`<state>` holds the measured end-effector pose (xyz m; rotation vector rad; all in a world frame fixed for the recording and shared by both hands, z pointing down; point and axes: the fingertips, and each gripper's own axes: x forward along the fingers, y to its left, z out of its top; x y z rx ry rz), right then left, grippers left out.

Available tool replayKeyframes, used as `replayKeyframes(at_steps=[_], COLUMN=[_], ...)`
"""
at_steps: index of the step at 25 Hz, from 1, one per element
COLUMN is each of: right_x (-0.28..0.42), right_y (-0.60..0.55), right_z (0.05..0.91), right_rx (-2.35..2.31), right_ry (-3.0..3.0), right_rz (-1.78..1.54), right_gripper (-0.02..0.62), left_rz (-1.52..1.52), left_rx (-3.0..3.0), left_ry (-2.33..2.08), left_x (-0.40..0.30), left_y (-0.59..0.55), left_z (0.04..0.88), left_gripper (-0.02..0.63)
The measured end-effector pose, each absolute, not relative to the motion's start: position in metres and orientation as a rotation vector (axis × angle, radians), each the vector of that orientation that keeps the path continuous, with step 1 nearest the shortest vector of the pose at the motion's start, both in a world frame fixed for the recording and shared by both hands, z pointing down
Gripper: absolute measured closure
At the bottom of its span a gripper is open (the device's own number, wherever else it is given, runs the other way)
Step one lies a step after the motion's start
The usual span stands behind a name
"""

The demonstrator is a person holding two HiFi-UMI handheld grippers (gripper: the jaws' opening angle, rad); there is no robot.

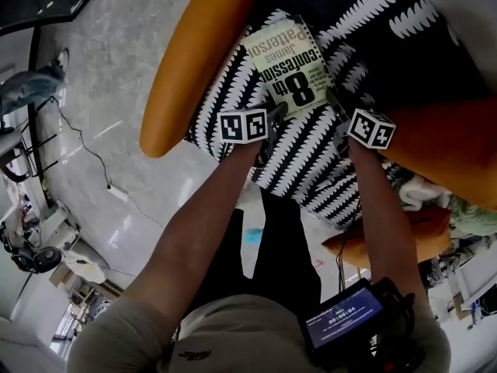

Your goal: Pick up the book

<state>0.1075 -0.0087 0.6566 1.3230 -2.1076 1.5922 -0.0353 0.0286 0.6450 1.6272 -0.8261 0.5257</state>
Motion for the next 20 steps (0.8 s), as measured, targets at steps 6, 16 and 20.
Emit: replayKeyframes(at_steps=[6, 16, 20], right_x=[0.094, 0.089, 0.083], right_y=[0.012, 0.028, 0.040], right_z=[0.633, 0.577, 0.547], right_rx=[1.277, 1.333, 1.366], right_ry=[-2.115, -2.172, -2.188], right_rz=[1.576, 1.534, 1.514], right_gripper=[0.448, 0.462, 0.465], left_rz=[0.535, 0.486, 0.463], left_rx=[1.636, 1.701, 1.738], left_ry=[-0.830, -0.858, -0.857], left_x=[-0.051, -0.060, -0.068], left_y=[0.033, 0.043, 0.052], left_z=[0.622, 0.569, 0.540], left_gripper=[0.505, 0.510, 0.511])
